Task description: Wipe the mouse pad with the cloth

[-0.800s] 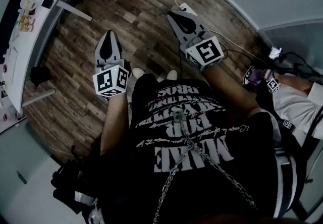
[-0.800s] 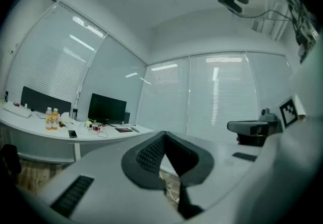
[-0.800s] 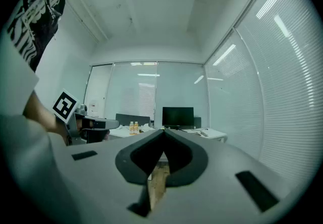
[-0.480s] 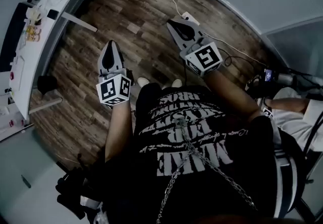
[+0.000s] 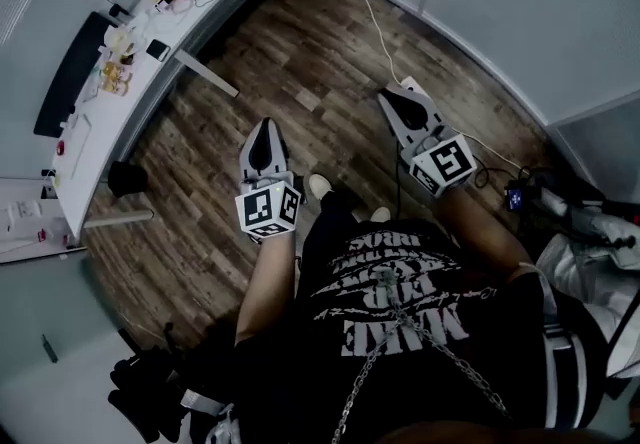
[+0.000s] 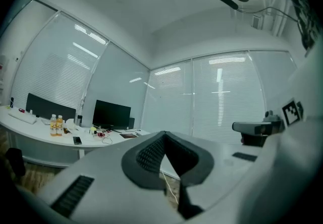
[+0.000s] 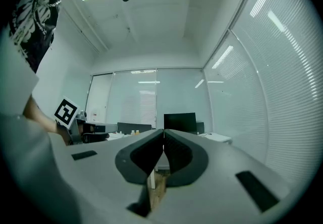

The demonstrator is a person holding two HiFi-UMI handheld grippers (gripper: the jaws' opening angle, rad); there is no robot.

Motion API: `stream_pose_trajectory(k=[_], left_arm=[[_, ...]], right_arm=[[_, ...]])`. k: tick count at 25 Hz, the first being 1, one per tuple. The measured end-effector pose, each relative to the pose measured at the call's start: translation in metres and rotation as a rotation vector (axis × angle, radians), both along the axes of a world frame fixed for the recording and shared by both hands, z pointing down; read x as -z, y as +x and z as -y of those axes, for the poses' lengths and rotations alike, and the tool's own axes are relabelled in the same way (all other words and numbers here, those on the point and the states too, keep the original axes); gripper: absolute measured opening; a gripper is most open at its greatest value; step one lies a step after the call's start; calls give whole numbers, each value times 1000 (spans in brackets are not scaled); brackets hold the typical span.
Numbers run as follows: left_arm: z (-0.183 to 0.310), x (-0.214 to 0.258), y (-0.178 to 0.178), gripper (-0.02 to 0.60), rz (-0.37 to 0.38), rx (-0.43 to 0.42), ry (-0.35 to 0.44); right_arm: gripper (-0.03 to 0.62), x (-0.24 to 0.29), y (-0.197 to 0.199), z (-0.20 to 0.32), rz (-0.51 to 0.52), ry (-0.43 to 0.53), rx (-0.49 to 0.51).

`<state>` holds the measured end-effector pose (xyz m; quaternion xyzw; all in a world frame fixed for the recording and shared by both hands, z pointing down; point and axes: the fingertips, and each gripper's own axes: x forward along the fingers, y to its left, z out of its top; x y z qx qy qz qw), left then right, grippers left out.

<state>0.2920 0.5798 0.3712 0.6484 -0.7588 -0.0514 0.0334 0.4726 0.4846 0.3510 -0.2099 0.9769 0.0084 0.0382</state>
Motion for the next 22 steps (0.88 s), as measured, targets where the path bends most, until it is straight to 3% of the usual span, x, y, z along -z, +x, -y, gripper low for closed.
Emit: stream_pose_trajectory(k=[22], left_arm=[[96, -12, -95, 6, -34, -76, -24]], right_arm=[[2, -1, -95, 87, 10, -63, -50]])
